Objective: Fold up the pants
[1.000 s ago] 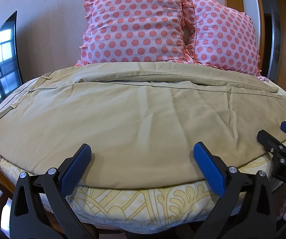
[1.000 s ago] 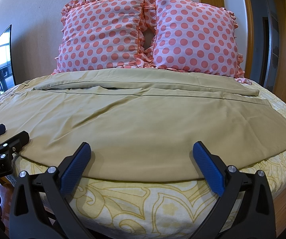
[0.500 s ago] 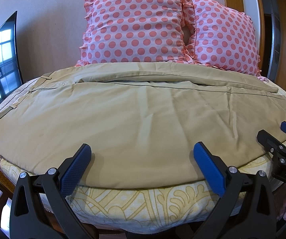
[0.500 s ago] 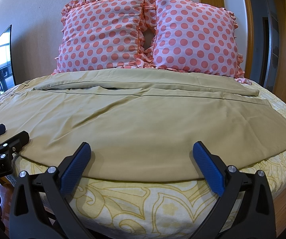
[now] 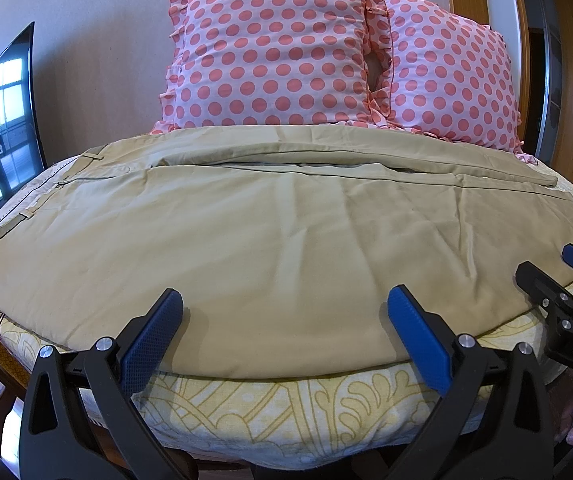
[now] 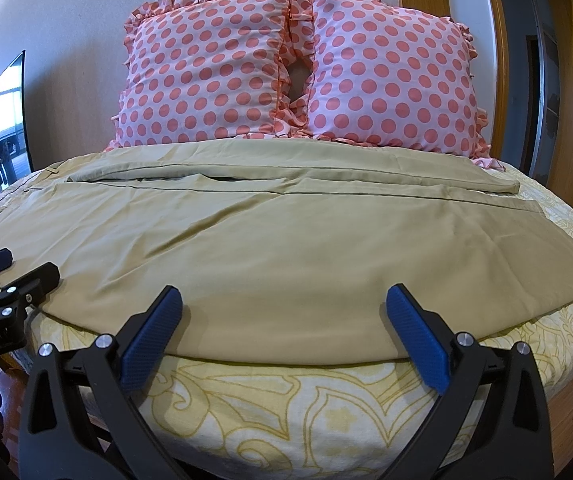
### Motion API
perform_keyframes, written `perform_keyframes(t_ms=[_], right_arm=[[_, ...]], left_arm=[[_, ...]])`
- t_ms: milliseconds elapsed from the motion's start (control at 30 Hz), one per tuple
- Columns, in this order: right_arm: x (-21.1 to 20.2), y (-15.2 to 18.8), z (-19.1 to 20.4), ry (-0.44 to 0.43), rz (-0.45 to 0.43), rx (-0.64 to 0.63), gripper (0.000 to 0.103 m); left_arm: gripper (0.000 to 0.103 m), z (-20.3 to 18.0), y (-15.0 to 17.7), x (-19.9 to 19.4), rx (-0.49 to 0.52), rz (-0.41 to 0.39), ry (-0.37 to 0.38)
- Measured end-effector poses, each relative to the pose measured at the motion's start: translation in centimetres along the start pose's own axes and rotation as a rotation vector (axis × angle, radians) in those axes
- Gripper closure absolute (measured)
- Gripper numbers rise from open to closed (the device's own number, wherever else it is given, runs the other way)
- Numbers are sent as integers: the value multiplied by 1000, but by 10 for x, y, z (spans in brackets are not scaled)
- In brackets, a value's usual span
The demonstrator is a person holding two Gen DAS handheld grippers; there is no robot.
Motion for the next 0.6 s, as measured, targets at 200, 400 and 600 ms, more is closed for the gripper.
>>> perform_keyframes(t_ms=[200,400,600], right_arm=[[12,-41,-37,-39,52,72,2],[75,-119,-130,149,56,139,2],[208,-144,-217,388,190,200,12]], left_arm=[[1,2,-18,5,-16,42,16],[1,17,-52,13,-66,-11,-15],[1,12,-79,38,-60,-39,-33]])
Point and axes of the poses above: each gripper's, at about its wrist camera, not at the fingertips, and x roughly the way its jaws point, z to its left, y to its underside, the point moved 2 cm from there along x, roughly the way its jaws point, and after that the axes turned 14 degrees about -z, right-handed, at the moved point
